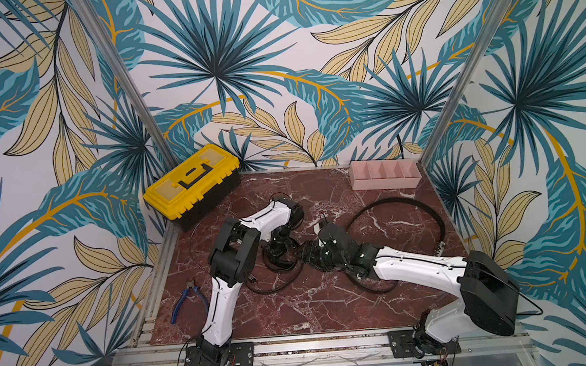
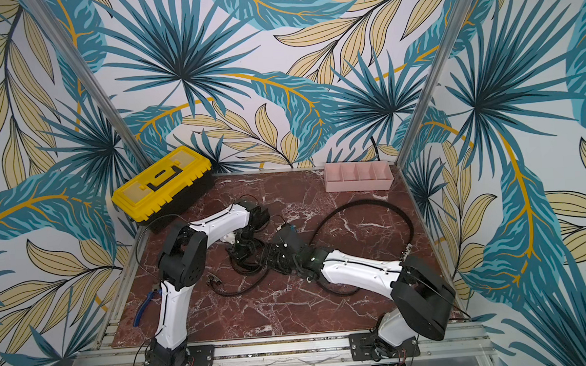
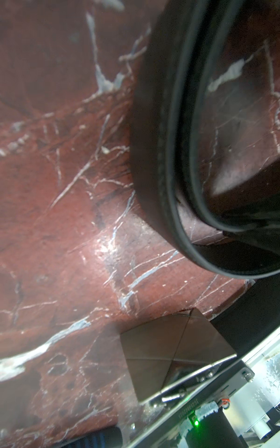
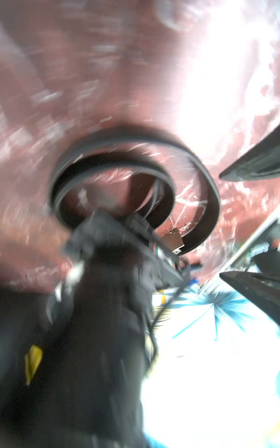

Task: Place the belts into the storage roll
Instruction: Roll the belt at the center of the board.

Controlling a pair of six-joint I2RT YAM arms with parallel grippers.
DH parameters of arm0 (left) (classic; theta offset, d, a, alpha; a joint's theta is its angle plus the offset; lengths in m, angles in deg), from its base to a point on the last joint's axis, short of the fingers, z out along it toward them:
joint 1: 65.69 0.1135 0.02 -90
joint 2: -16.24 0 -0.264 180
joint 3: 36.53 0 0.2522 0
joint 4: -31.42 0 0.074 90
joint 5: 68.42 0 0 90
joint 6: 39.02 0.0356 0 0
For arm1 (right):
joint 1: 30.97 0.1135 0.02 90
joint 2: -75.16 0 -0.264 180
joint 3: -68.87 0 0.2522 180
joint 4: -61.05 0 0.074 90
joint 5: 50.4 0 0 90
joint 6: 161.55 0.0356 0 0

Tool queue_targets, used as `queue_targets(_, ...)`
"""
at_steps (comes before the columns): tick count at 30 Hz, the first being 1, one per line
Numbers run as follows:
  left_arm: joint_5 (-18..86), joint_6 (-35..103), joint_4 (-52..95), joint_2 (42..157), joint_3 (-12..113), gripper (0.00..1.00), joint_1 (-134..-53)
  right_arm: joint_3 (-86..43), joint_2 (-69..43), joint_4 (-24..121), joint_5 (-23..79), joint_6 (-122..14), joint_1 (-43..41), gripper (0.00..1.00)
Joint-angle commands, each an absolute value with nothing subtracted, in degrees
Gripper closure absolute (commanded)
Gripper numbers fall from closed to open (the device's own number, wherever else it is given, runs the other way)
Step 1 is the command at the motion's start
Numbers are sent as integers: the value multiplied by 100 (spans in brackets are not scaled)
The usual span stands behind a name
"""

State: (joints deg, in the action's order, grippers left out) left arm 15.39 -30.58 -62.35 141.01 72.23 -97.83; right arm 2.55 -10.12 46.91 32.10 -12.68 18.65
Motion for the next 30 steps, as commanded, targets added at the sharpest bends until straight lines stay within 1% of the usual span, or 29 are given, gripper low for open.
queue_targets(1, 1970, -2909, -6110, 14039, 7113, 100, -9813, 225, -1167, 3830, 2934, -3907, 1802, 42)
queue_targets(2, 1995, -2899, -6107, 14034, 7133, 100, -9806, 151, -1263, 3714, 2917, -4279, 1783, 42)
queue_targets(5, 2108, -2844, -6109, 14062, 7203, 100, -9787, -52, -1529, 3548, 2914, -5037, 1781, 48)
queue_targets(12, 2284, -2549, -6100, 14060, 7344, 100, -9725, 157, -1552, 4312, 2937, -6166, 1781, 52)
queue_targets(16, 2314, -2424, -6101, 14077, 7363, 100, -9716, 271, -1615, 4777, 2785, -6447, 1781, 53)
queue_targets(22, 2274, -2183, -6048, 14053, 7372, 100, -9707, 270, -1892, 5107, 2515, -6719, 1772, 56)
queue_targets(30, 2381, -2008, -5683, 13764, 7065, 100, -9657, 457, -2140, 5764, 2484, -6949, 1746, 60)
